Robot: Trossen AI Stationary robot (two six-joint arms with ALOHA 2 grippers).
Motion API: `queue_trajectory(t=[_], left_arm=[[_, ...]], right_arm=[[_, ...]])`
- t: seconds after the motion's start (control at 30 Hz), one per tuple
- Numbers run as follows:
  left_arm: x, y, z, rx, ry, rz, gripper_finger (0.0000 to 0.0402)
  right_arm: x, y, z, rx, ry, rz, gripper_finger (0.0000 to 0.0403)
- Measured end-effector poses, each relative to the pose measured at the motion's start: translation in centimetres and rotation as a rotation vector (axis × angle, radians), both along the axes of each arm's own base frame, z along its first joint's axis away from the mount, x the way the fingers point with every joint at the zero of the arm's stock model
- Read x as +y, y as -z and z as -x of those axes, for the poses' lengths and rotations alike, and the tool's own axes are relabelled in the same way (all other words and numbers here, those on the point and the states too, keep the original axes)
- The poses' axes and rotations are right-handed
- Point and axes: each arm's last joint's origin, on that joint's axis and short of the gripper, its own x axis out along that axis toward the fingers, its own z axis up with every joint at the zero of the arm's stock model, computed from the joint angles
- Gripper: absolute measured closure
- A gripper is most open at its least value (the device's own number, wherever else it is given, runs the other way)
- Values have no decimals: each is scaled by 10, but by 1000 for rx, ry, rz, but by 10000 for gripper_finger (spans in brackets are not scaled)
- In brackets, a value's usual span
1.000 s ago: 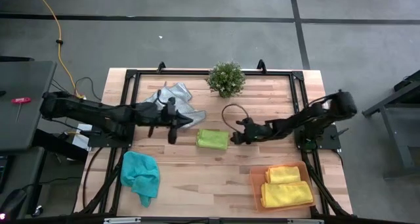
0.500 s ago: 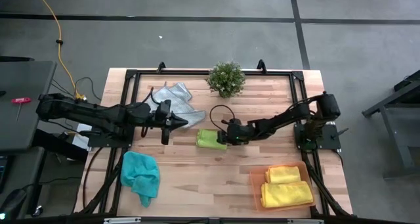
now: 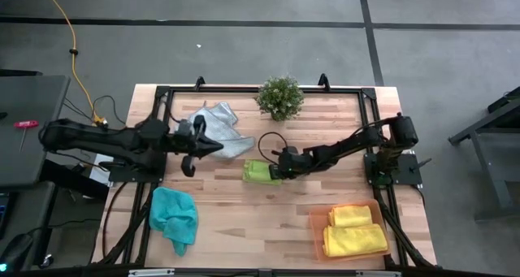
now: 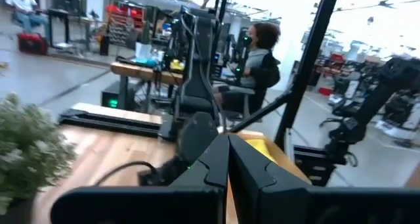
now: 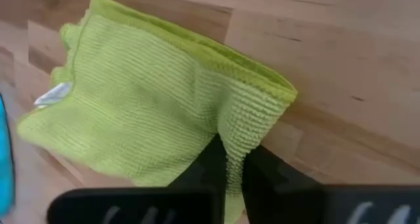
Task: Fold microfiber towels
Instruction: Put the folded green microfiber towel into the orange bin
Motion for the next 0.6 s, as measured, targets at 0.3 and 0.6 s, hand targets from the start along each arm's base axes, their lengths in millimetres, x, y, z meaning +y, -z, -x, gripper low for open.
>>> queue_trajectory(t=[0.3,0.6], left_arm=[[1,-4,2,34,-30,-67,401],[2,-1,-1,56,-65,-48,401]], right_arm=[[34,-28,18,29,-315,-172,399],[92,-39,43,114,-374,-315,402]])
